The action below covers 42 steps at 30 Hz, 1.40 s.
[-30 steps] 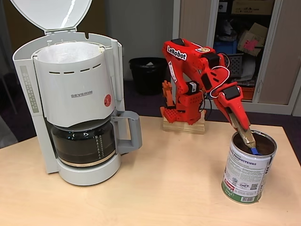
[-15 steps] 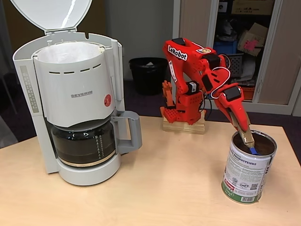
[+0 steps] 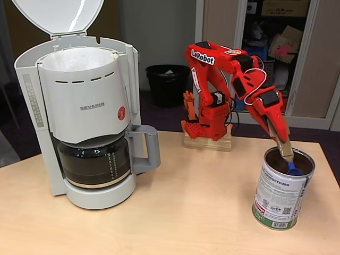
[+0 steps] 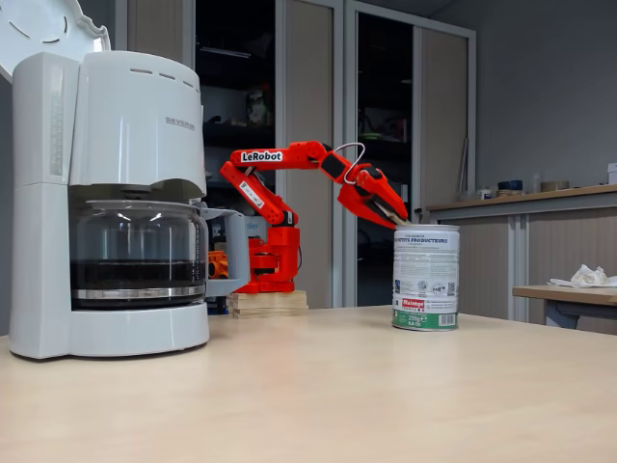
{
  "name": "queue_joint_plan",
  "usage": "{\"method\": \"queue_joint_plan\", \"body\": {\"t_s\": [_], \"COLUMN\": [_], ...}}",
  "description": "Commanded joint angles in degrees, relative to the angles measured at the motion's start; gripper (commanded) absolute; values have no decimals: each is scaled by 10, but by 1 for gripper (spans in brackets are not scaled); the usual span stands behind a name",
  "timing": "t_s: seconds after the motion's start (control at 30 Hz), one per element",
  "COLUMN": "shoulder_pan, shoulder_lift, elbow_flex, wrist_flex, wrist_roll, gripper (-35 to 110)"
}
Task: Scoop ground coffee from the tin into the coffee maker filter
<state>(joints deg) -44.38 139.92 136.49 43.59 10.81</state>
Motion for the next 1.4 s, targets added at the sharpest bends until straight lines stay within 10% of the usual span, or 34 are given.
{"method": "queue_joint_plan", "body": {"t_s": [0.0, 1.37], "shoulder_pan": [-8, 22], "shoulder_lift": [10, -456], "elbow_flex": [-59, -684], "wrist_flex": [26, 535], "wrist_roll": [-23, -104], "gripper": [0, 0]}}
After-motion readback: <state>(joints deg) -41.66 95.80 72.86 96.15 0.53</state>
